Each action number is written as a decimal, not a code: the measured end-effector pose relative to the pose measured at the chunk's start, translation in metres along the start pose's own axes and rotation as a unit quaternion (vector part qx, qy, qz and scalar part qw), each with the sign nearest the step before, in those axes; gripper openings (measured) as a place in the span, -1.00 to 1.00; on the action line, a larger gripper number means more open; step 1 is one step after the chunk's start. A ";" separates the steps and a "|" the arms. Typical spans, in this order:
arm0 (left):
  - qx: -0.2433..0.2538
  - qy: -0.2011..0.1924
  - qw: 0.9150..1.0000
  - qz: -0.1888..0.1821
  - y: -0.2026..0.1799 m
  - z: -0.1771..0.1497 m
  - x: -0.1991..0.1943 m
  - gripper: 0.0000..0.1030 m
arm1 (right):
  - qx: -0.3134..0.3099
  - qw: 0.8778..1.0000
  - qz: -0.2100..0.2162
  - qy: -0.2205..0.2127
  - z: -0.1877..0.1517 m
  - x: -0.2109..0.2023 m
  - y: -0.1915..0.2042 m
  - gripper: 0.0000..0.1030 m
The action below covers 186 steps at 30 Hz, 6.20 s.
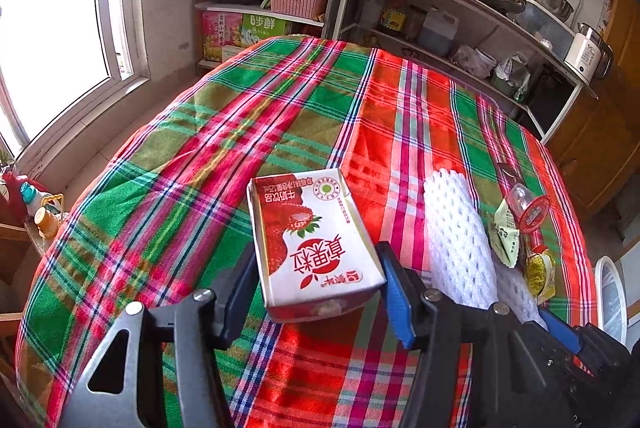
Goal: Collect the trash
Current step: 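Grasp the white foam net with the right gripper while the left grasps the strawberry milk carton, then carry the foam net and milk carton over the bin and open both grippers, then move both tools back over the table to the remaining items, then grasp the red-lidded plastic cup with the right gripper while the left grasps the white foam net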
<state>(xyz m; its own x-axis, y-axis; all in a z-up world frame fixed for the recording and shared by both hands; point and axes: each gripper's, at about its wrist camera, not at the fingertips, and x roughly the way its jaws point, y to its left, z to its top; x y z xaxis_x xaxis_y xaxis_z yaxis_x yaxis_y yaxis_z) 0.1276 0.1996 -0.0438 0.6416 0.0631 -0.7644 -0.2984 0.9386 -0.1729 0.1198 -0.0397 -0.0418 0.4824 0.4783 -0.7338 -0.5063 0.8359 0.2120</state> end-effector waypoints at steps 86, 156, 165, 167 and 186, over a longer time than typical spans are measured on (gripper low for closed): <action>0.321 0.020 0.910 -0.262 -0.400 -0.120 -0.061 0.12 | 0.235 0.937 -0.246 -0.085 -0.114 -0.219 -0.285 -0.51; 0.086 -0.045 0.993 -0.072 -0.085 -0.018 -0.037 0.43 | 0.099 0.988 -0.086 -0.078 0.018 -0.078 -0.100 0.13; 0.070 -0.028 0.995 -0.061 -0.067 -0.012 -0.011 0.43 | 0.093 0.992 -0.055 -0.068 0.047 -0.035 -0.084 0.13; 0.069 -0.020 0.996 -0.061 -0.064 -0.010 -0.005 0.43 | 0.089 0.993 -0.056 -0.061 0.054 -0.025 -0.080 0.13; 0.055 0.010 0.995 -0.079 -0.064 0.001 0.024 0.45 | 0.079 0.994 -0.070 -0.018 0.081 0.039 -0.069 0.23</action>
<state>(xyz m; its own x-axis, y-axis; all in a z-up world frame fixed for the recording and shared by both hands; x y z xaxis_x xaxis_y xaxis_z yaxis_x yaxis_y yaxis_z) 0.1624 0.1413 -0.0506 0.6591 -0.0944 -0.7461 -0.1145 0.9679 -0.2236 0.2316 -0.0570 -0.0325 0.5674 0.3610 -0.7400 -0.3157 0.9255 0.2094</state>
